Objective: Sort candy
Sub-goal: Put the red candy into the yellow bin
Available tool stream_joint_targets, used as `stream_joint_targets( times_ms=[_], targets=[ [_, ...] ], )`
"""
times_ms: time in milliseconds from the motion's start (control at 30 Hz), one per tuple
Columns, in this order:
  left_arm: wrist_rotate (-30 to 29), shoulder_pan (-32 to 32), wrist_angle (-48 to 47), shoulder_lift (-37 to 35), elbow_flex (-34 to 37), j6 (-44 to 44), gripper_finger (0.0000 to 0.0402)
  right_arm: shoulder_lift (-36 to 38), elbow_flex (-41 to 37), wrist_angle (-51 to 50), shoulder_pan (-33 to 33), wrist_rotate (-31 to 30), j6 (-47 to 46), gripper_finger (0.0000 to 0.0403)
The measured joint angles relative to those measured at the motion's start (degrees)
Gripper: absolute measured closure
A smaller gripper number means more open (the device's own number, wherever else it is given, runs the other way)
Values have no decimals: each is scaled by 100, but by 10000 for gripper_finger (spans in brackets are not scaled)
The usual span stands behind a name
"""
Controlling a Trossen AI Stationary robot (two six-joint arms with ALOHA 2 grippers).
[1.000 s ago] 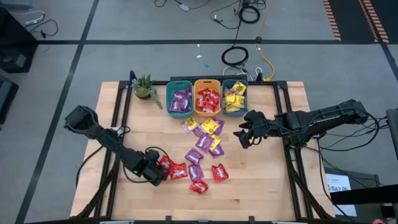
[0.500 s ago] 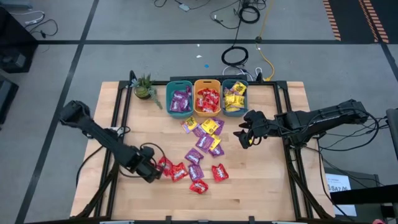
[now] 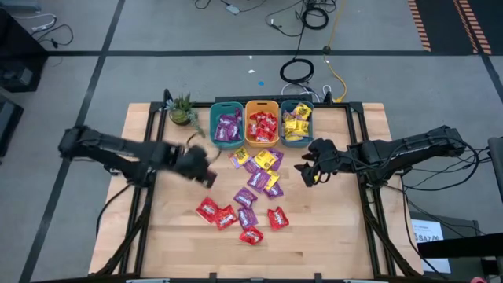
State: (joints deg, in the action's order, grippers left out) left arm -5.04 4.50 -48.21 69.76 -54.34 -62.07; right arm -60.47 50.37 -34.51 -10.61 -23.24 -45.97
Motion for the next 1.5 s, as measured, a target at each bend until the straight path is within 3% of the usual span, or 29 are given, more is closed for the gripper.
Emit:
stream_joint_targets(
  times_ms=[267, 433, 567, 733, 933, 1500],
  targets=[
    [1386, -2437, 1509, 1337, -876, 3024, 377, 0, 0, 3, 0, -228, -601, 165],
    [1661, -3135, 1616, 2638, -2194, 4432, 377, 0, 0, 1, 0, -230, -1017, 165],
    [1670, -3351, 1820, 3457, -3213, 5244, 351, 0, 0, 1, 0, -230, -1318, 165],
    [1689, -3477, 1862, 4178, -4215, 5569, 301, 0, 0, -1, 0, -229, -1621, 165],
    [1735, -3540, 1498, 4622, -4828, 5705, 270, 0, 0, -1, 0, -228, -1837, 165],
    [1610, -3642, 1497, 4644, -4851, 5959, 257, 0, 0, -4, 0, -241, -1847, 165]
  ],
)
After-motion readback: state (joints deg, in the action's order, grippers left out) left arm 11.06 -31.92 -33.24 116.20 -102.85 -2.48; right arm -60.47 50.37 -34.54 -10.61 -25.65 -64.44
